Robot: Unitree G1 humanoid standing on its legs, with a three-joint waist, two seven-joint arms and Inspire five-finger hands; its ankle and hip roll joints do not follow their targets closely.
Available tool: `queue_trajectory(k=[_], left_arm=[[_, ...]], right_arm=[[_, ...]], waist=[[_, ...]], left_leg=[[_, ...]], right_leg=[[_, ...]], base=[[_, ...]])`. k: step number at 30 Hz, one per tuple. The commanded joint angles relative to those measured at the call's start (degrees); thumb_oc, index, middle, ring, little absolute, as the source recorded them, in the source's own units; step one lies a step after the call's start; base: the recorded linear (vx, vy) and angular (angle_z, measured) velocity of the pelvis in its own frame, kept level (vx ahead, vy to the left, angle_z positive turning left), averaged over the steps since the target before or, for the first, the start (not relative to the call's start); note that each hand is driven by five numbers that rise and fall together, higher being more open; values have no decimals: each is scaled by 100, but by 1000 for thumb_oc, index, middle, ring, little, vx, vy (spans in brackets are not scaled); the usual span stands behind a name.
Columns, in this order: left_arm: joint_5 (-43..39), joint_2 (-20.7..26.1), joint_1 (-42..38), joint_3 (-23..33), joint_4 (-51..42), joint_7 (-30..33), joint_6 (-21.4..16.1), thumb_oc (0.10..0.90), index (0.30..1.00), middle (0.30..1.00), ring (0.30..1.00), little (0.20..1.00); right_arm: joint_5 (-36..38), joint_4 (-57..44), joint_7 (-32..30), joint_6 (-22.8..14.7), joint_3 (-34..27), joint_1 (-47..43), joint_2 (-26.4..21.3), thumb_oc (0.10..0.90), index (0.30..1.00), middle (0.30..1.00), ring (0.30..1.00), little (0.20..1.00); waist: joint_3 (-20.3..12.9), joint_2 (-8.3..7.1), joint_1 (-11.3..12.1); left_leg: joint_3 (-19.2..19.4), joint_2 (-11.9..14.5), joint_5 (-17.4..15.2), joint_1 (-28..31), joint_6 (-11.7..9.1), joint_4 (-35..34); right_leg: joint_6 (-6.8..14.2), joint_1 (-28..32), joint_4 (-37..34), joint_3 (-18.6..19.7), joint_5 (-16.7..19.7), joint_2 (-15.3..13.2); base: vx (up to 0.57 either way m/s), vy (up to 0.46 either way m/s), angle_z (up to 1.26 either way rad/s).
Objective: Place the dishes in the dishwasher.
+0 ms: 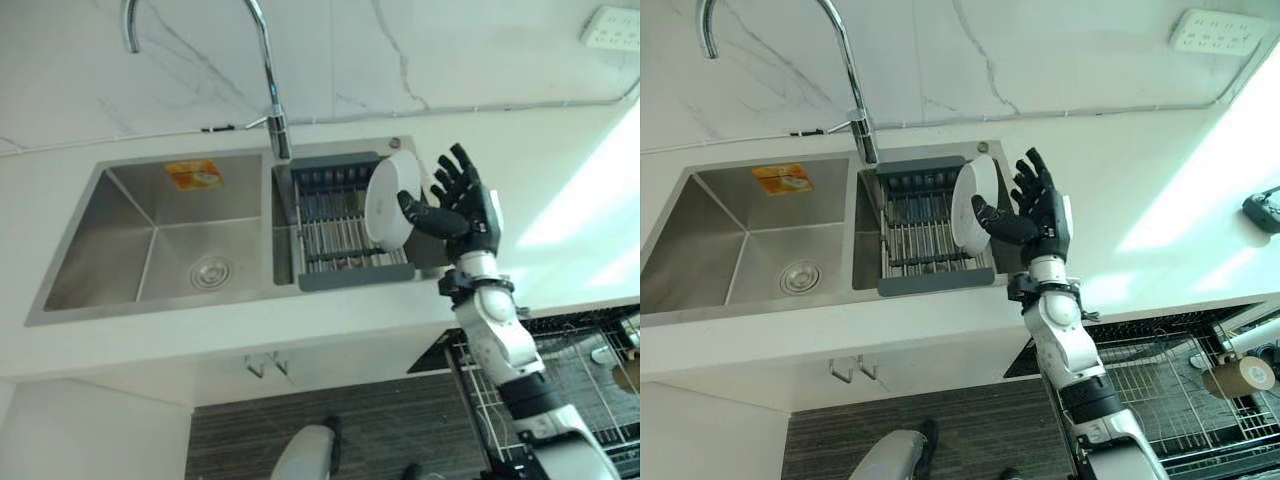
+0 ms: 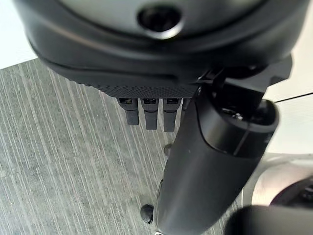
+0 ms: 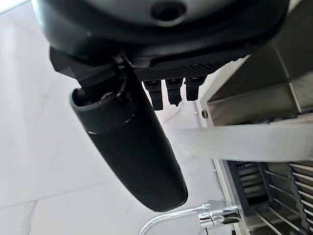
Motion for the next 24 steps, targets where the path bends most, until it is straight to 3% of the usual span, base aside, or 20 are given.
queue_trajectory(k=[1,9,16,17,18,19,24], left_arm=[[209,84,121,-184,84,-52,-10,800,900,900,900,900],[192,126,118,-184,121,-58,48,800,900,900,900,900],[146,174,87,-228,68,-89,46,800,900,900,900,900],[148,182,84,-231,64,-93,44,800,900,900,900,900],[136,184,77,-245,58,-88,52,800,900,900,900,900],[142,180,72,-243,44,-85,72,800,900,900,900,900],[168,212,85,-279,9,-90,87,800,900,900,900,900]], right_arm=[[126,-331,32,-457,-109,-679,-186,800,900,900,900,900],[130,-31,-187,-20,-69,-718,-175,800,900,900,900,900],[210,301,-297,578,-59,-907,-267,800,900,900,900,900],[192,343,-288,613,-62,-939,-288,593,589,589,589,589],[165,385,-286,648,-51,-991,-313,482,422,422,422,422],[131,422,-269,679,-51,-1019,-316,400,300,300,300,300],[173,574,-250,754,-10,-1184,-399,400,300,300,300,300]], waist=[[-224,55,39],[-186,80,79],[-128,99,138],[-124,102,148],[-117,105,156],[-115,110,166],[-85,126,221]], left_leg=[[-194,201,-764,401,-269,-338],[-227,192,-749,386,-273,-338],[-285,172,-720,347,-285,-338],[-295,170,-715,341,-286,-338],[-300,169,-710,338,-288,-338],[-305,166,-707,333,-292,-338],[-345,143,-689,329,-294,-338]], right_leg=[[-143,74,118,-104,-734,120],[-155,91,118,-168,-734,90],[-149,91,118,-211,-717,59],[-148,90,118,-218,-715,55],[-149,91,118,-223,-713,55],[-148,93,118,-231,-713,51],[-144,107,118,-275,-701,30]], base=[[34,5,7],[14,6,1],[4,7,2],[7,15,5],[7,17,7],[8,17,7],[9,9,7]])
